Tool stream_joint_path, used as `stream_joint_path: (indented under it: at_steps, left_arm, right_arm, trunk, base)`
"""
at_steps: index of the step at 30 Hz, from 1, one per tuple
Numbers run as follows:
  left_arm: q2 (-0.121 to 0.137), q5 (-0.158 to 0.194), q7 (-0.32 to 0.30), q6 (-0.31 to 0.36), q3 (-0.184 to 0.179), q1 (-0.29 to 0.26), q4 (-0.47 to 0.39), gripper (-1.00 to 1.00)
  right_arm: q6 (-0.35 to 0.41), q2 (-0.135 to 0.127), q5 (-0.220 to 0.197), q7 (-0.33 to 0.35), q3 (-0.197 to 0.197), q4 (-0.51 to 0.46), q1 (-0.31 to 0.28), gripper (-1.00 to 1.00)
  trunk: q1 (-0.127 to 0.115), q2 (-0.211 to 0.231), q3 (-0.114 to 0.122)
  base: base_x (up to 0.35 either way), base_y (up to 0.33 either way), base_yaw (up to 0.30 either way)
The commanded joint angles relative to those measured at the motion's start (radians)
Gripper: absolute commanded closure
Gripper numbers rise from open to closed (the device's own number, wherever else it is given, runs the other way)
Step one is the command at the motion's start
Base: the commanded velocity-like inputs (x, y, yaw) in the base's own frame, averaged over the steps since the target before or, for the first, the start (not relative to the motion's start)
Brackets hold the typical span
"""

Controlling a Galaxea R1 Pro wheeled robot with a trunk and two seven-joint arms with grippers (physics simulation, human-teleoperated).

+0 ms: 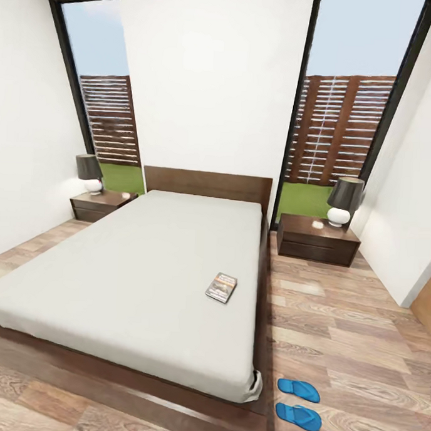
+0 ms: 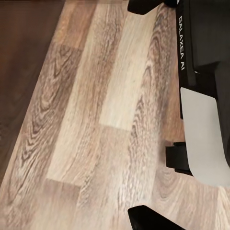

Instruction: In the bedroom, move the book from the bed onto either nightstand, and place the two sandals side by side next to the bed.

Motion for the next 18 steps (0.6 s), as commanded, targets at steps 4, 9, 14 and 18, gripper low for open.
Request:
stream_joint_path:
  at_steps: [4,9,14,18]
  left_arm:
    - [0.0,0.003,-0.006,-0.002,0.007,0.0,0.001,-1.0]
    - [0.0,0.003,-0.006,-0.001,0.007,0.0,0.001,-1.0]
    - [0.0,0.003,-0.006,-0.002,0.007,0.0,0.001,-1.0]
    - [0.0,0.003,-0.006,-0.002,0.007,0.0,0.001,-1.0]
  right_arm:
    - [-0.006,0.0,-0.006,0.005,0.008,0.005,0.001,-1.0]
    - [-0.005,0.0,-0.006,0.003,0.008,0.004,0.002,-1.0]
    - [-0.005,-0.001,-0.006,0.003,0.008,0.003,0.003,-1.0]
    - [-0.008,-0.001,-0.007,0.0,0.008,0.003,0.003,-1.0]
  trunk:
    - [0.0,-0.001,-0.001]
    - [0.0,-0.001,-0.001]
    - [0.0,-0.001,-0.001]
    - [0.0,-0.001,-0.001]
  base:
    - [0.0,0.0,-0.3]
    - [0.0,0.0,-0.3]
    - [0.0,0.0,-0.3]
    - [0.0,0.0,-0.295]
